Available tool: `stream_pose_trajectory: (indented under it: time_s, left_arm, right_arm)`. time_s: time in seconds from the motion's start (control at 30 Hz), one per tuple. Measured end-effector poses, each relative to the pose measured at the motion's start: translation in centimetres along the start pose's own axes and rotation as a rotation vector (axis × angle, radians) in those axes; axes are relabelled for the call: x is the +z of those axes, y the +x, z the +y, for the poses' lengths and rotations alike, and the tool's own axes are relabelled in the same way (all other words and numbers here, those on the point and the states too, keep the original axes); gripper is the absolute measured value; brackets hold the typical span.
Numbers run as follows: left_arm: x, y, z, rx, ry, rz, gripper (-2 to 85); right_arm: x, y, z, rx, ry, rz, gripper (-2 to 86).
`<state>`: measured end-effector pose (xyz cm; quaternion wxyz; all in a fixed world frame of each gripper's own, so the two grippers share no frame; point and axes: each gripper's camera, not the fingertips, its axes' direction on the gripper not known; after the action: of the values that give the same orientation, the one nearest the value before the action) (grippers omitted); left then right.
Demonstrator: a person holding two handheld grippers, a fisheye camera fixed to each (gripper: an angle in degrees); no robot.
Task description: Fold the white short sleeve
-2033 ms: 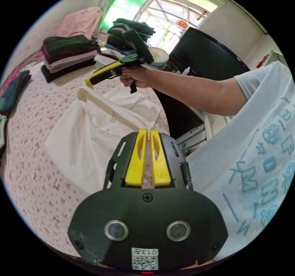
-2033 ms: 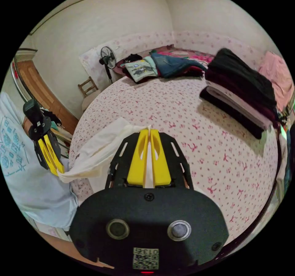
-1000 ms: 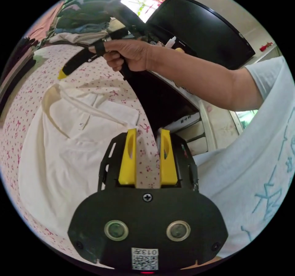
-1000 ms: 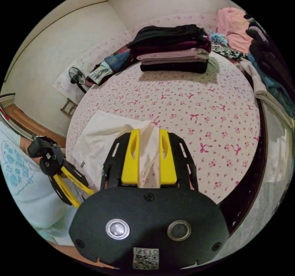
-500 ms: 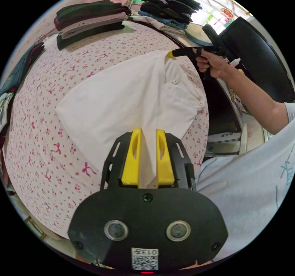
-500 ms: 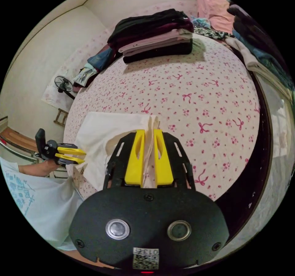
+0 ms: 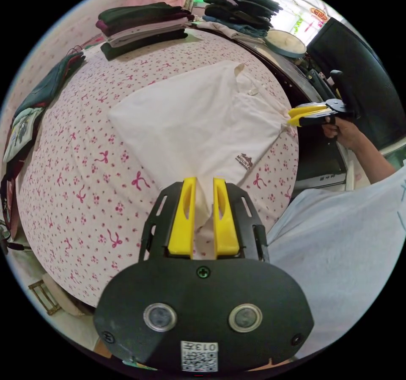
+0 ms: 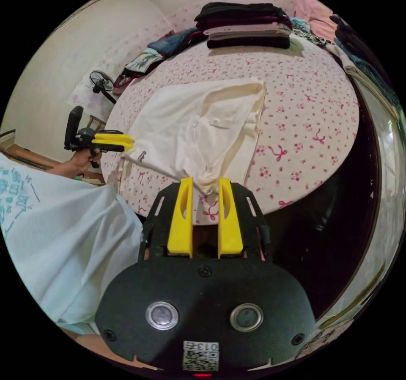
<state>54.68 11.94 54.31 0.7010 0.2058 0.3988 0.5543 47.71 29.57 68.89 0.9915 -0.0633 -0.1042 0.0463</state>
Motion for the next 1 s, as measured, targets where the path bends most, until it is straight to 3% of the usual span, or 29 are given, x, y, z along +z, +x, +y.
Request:
stream_pose_trajectory:
  time_s: [0.17, 0.33, 0.47, 0.63, 0.77, 0.8, 0.9, 1.0]
  left_arm:
    - [1.3, 1.9, 0.3, 0.017, -0.024, -0.026, 6.2]
    - [1.7, 3.2, 1.0, 0.036, 0.009, -0.07, 5.4]
    - [1.5, 3.6, 1.4, 0.03, -0.021, -0.056, 4.8]
    - [0.9, 4.3, 1.4, 0.035, 0.013, -0.082, 4.2]
    - [2.1, 4.9, 0.8, 0.064, -0.027, -0.087, 3.0]
    - [2.3, 5.0, 0.8, 0.064, -0.035, -0.091, 2.8]
    - [2.0, 4.8, 1.3, 0.043, -0.019, -0.074, 2.1]
    - [1.0, 4.7, 2.2, 0.043, 0.022, -0.106, 1.5]
  right_arm:
    - [1.4, -0.7, -0.6, 0.022, -0.006, 0.123, 2.7]
    - [-0.2, 2.4, 1.1, 0.142, 0.123, -0.038, 1.4]
    - [0.0, 4.0, 3.1, 0.237, 0.089, 0.017, 0.8]
    - [-1.1, -0.6, 2.1, 0.051, 0.175, 0.089, 1.0]
    - [2.7, -4.3, 0.2, -0.074, 0.068, 0.223, 0.4]
    - [4.2, -4.2, 0.1, -0.059, 0.005, 0.289, 0.2]
    - [3.4, -3.2, 1.2, 0.004, 0.064, 0.227, 0.0]
    - [1.9, -4.0, 1.7, 0.017, 0.11, 0.3, 0.0]
